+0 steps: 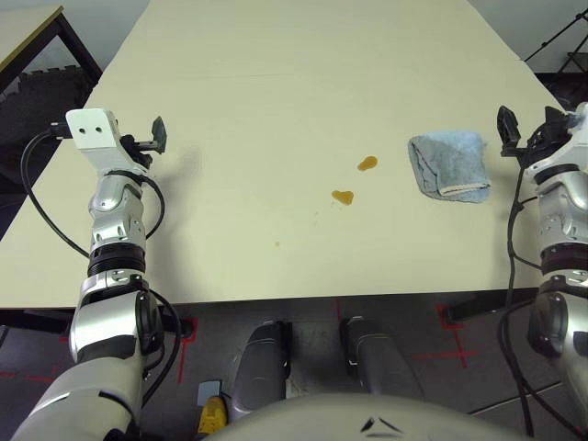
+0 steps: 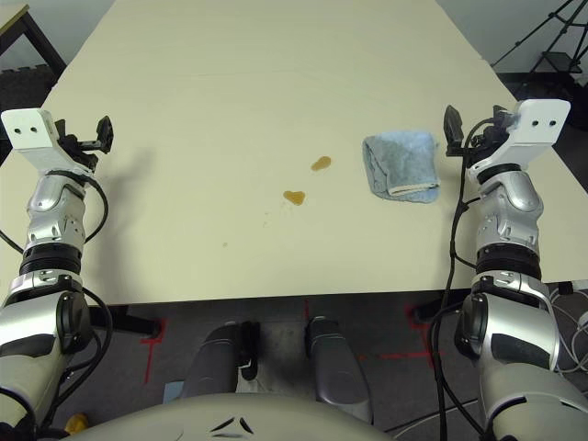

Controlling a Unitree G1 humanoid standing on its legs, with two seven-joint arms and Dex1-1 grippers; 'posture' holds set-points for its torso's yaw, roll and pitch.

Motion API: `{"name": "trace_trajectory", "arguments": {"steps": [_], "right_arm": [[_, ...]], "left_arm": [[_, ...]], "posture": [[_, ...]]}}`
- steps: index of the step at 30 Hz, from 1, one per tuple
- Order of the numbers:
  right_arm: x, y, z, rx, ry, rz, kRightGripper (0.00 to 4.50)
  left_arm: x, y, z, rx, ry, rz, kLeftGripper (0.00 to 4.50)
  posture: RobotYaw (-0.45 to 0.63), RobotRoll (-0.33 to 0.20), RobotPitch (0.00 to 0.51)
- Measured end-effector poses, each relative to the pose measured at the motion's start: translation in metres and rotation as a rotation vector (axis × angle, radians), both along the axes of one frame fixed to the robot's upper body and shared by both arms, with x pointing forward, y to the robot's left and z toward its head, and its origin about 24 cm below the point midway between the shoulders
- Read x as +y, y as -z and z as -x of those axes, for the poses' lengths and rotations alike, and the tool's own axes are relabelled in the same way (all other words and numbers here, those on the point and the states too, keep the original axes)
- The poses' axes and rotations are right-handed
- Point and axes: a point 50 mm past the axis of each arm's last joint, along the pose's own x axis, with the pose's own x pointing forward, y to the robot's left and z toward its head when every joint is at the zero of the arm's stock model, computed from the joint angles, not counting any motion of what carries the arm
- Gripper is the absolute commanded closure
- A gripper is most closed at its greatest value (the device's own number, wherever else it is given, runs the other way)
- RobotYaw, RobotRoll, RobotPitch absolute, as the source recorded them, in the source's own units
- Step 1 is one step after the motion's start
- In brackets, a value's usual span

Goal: Wipe the water off the table with a rag.

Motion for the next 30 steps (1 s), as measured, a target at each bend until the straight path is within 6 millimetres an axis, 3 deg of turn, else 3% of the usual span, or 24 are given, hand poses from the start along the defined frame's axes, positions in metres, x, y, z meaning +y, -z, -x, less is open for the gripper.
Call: {"name": "trace_trajectory", "arguments": {"steps": [8,12,22,30], "right_arm": [[0.000,-0.001,-0.001,0.002,0.001,-0.003,0.04],[0.000,-0.004,-0.003,-0.006,0.000,-0.006,0.04],[0.000,-0.002,-0.003,0.000,0.014,-0.016,0.04],[0.001,0.001,-0.006,0.044,-0.001,-0.046,0.04]], "left_arm": [[0.001,0.002,0.001,0.004,0.005,0.002,0.00],[-0.006,-0.003,0.000,-0.007,0.110,-0.010,0.00],[-0.039,-0.008,0.016,0.010,0.629,-0.050,0.00],[-0.053,-0.006,0.041,0.187,1.022,-0.080,0.00]], "posture": [[-0.09,0.000,0.140],[-0.10,0.000,0.134],[-0.09,0.000,0.128],[-0.11,0.000,0.127]]}}
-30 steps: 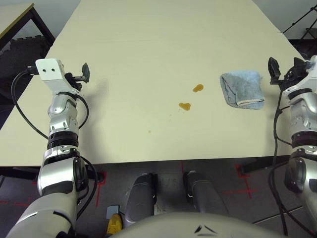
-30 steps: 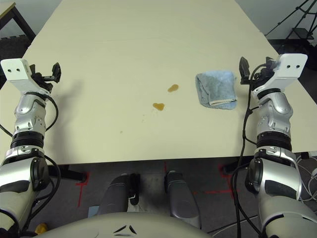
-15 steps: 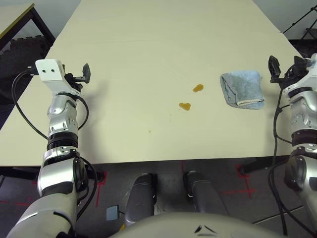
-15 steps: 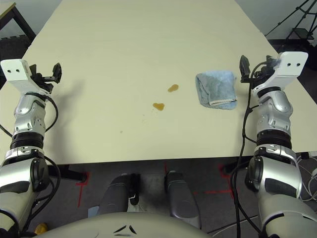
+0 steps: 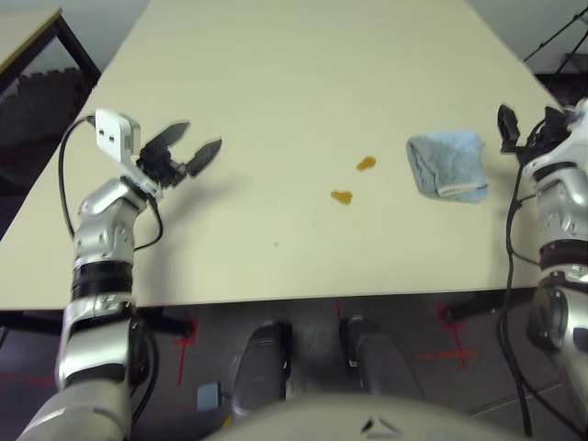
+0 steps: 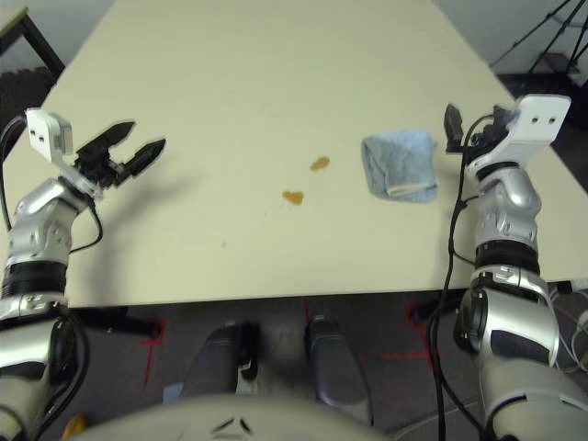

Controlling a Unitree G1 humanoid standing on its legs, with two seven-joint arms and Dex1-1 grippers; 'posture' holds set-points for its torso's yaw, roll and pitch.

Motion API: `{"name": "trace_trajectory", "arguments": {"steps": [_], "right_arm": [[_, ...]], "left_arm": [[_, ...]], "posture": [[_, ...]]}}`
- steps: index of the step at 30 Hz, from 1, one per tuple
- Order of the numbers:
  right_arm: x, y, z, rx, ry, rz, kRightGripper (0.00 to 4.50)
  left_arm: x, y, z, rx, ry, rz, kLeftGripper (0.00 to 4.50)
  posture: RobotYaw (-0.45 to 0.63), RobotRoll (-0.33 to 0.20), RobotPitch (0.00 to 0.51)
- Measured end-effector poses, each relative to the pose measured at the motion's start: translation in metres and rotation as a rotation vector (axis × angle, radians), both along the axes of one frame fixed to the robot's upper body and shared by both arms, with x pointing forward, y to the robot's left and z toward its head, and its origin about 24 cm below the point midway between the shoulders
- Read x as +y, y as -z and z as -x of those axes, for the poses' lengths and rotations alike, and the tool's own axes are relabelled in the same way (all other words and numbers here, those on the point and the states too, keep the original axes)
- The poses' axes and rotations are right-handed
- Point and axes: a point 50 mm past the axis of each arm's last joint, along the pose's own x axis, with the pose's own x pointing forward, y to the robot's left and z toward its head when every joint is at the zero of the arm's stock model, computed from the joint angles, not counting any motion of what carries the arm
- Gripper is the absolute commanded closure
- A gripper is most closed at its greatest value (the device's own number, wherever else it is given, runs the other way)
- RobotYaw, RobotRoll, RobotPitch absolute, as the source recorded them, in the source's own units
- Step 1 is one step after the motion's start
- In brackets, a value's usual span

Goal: Wipe the water off the table with a rag.

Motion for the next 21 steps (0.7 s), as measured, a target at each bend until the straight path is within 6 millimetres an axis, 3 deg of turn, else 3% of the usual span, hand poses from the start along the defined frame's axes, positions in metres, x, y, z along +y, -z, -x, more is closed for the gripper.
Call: {"name": "trace_trajectory", "arguments": {"steps": [7,14,21], "right_arm": [[-0.002,0.013,-0.001,0.165,-0.069,-0.156,0.04],[-0.009,0.002,0.006,0.266,-0.129,-0.150,0.04],[0.005,0.019,0.008,0.431,-0.219,-0.134,0.04]], "left_arm": [[-0.013,0.015,0.005,0.092,0.165,-0.056,0.00],[-0.020,0.015,0.001,0.060,0.183,-0.088,0.00],[-0.022,0.020,-0.001,0.065,0.184,-0.084,0.00]], "posture": [[-0.13,0.000,0.126],[-0.15,0.000,0.131],[-0.14,0.000,0.131]]}}
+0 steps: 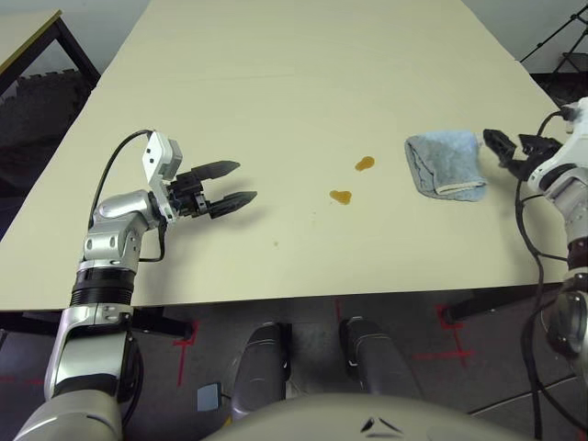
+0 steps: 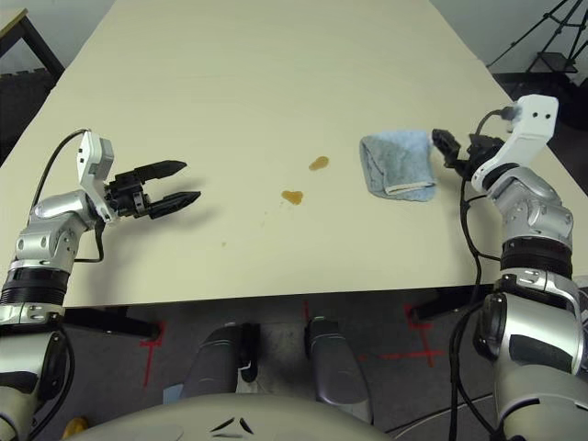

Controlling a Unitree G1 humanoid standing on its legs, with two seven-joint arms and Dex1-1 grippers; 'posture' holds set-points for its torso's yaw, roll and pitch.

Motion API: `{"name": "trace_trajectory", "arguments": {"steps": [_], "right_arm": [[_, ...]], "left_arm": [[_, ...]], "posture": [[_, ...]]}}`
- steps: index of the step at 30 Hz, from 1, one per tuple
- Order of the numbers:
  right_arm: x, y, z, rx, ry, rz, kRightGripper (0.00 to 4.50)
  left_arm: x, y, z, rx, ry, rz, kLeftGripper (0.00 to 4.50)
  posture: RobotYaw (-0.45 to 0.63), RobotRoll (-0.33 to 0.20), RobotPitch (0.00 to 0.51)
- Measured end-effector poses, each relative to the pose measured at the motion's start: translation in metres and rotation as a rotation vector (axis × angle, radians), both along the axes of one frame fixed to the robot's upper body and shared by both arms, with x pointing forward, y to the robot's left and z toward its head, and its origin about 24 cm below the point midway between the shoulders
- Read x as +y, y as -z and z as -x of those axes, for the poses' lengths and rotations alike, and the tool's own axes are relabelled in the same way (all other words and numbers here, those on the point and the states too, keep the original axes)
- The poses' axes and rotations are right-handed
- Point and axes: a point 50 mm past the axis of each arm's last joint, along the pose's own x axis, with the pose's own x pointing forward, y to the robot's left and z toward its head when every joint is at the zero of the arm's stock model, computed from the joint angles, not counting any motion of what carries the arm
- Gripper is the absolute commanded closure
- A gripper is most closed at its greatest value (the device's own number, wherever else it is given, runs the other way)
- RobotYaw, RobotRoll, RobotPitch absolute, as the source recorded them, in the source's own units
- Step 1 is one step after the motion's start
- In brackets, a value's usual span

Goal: Wipe the water off the table with a rag.

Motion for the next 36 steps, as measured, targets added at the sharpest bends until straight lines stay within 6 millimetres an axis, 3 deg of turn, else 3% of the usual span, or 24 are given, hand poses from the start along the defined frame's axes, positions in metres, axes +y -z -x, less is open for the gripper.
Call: {"name": "trace_trajectory", "arguments": {"steps": [11,23,27,33,36], "right_arm": [[0.022,0.014,-0.011,0.076,-0.078,0.038,0.04],[0.033,0.024,-0.019,0.092,-0.101,0.088,0.04],[0.035,0.025,-0.020,0.090,-0.113,0.109,1.32],[0.040,0.026,-0.020,0.086,-0.142,0.122,3.62],[0.040,0.025,-0.021,0.071,-0.145,0.137,4.43]], "left_arm": [[-0.001,0.000,0.000,-0.004,0.000,0.002,0.00],[-0.004,-0.006,0.000,-0.032,0.009,-0.005,0.00],[-0.004,-0.006,0.000,-0.029,0.008,-0.004,0.00],[-0.004,-0.006,0.000,-0.029,0.008,-0.004,0.00],[-0.005,-0.007,-0.001,-0.035,0.009,-0.005,0.00]], "posture": [[-0.12,0.000,0.128],[-0.11,0.000,0.129],[-0.11,0.000,0.132],[-0.12,0.000,0.133],[-0.12,0.000,0.133]]}}
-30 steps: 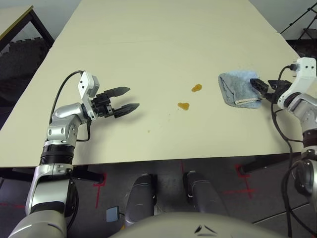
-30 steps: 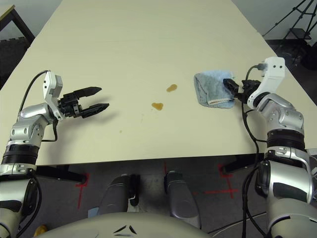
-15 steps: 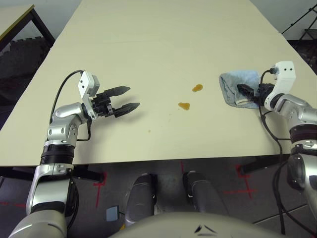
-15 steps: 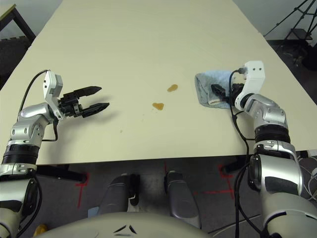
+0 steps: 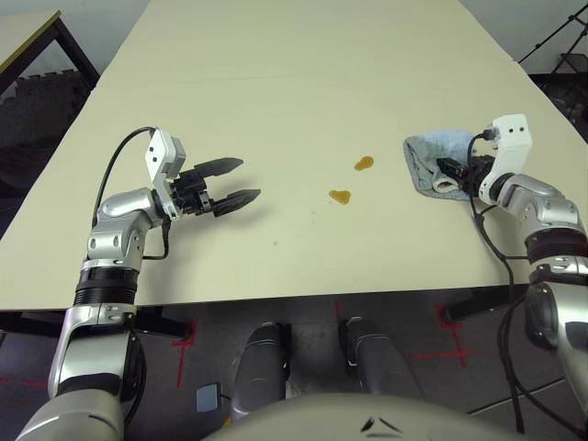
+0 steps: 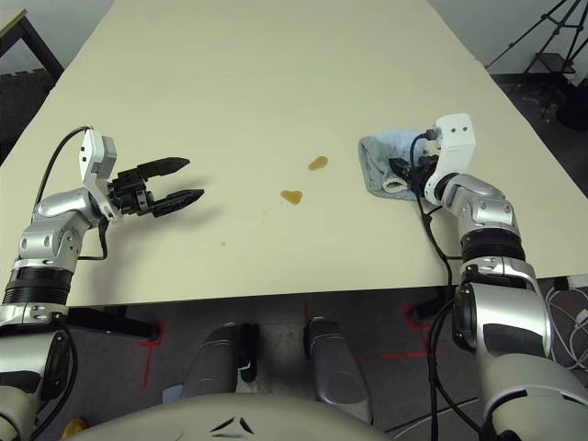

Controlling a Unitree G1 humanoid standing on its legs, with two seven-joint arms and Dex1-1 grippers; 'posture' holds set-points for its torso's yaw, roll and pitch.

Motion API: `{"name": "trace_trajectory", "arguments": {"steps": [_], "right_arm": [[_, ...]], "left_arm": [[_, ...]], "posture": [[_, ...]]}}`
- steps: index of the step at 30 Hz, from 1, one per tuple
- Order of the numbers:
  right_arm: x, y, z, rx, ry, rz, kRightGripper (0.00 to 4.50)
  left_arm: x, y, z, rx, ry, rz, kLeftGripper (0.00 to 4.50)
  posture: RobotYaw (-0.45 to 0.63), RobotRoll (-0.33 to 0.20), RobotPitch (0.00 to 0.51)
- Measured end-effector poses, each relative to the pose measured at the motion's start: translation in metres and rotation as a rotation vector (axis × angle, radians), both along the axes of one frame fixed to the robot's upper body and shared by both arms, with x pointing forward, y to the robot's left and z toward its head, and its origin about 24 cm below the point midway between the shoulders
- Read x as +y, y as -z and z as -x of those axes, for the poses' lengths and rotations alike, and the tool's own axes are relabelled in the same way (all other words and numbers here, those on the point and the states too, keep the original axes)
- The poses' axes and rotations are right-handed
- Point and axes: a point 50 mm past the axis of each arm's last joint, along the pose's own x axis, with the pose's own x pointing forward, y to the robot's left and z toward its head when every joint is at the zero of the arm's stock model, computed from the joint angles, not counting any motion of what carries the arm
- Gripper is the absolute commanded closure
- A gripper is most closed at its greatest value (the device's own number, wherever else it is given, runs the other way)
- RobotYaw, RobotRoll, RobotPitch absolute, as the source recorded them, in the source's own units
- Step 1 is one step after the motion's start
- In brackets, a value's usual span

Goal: Wipe the water off the table with a rag.

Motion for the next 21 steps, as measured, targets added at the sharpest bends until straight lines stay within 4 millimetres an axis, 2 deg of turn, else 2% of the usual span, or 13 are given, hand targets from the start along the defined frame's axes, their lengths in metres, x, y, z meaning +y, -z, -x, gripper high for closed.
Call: {"name": "trace_trajectory", "arguments": {"steps": [5,9,16,21], "right_arm": [[0.003,0.001,-0.001,-0.028,0.016,-0.008,4.44],[0.010,-0.002,-0.005,-0.071,0.038,-0.078,4.44],[0.029,-0.018,-0.015,-0.126,0.039,-0.133,4.44],[0.044,-0.014,-0.019,-0.099,0.043,-0.139,4.44]], "left_arm": [[-0.001,-0.005,-0.002,-0.015,0.003,-0.004,0.00],[-0.001,-0.004,-0.002,-0.015,0.002,-0.006,0.00],[0.001,-0.002,-0.003,-0.009,-0.007,-0.008,0.00],[0.002,0.000,-0.003,-0.006,-0.013,-0.014,0.00]], "posture": [[-0.12,0.000,0.129],[-0.12,0.000,0.127],[-0.12,0.000,0.126],[-0.12,0.000,0.123]]}}
